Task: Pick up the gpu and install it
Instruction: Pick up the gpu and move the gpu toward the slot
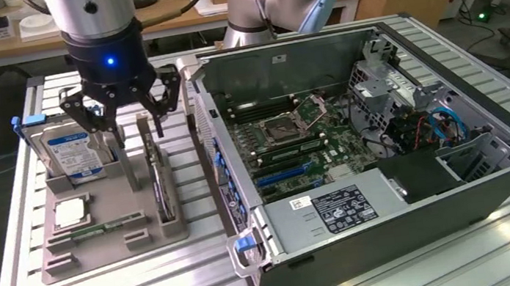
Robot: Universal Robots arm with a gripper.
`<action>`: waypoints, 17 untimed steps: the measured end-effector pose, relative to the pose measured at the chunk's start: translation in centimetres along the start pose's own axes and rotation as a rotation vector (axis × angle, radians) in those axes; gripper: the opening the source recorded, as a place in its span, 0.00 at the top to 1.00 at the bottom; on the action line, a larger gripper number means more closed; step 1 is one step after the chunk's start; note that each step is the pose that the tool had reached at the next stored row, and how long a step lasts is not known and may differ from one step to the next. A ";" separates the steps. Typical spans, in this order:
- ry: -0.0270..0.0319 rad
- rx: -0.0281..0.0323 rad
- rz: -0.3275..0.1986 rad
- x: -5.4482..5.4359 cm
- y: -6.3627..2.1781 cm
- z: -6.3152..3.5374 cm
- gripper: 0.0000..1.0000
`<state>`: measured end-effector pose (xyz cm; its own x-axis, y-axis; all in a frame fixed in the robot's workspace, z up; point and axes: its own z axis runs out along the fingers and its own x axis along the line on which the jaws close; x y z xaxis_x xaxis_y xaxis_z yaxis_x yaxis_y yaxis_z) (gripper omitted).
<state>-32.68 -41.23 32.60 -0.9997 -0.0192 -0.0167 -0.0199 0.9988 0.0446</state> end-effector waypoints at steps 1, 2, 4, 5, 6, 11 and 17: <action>0.0002 -0.0002 -0.002 0.0 -0.07 0.14 0.41; 0.0004 -0.0003 -0.004 0.0 -0.10 0.29 0.41; 0.0008 0.0010 -0.005 0.0 -0.12 0.51 0.41; 0.0008 0.0014 -0.005 0.0 -0.14 0.59 0.41; 0.0008 0.0016 -0.005 0.0 -0.15 0.69 0.41; 0.0009 0.0016 -0.005 0.0 -0.22 1.18 0.41; 0.0010 0.0016 -0.005 -0.1 -0.30 1.64 0.41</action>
<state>-32.53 -41.45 30.95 -0.9996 -0.0241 -0.0160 -0.0247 0.9988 0.0429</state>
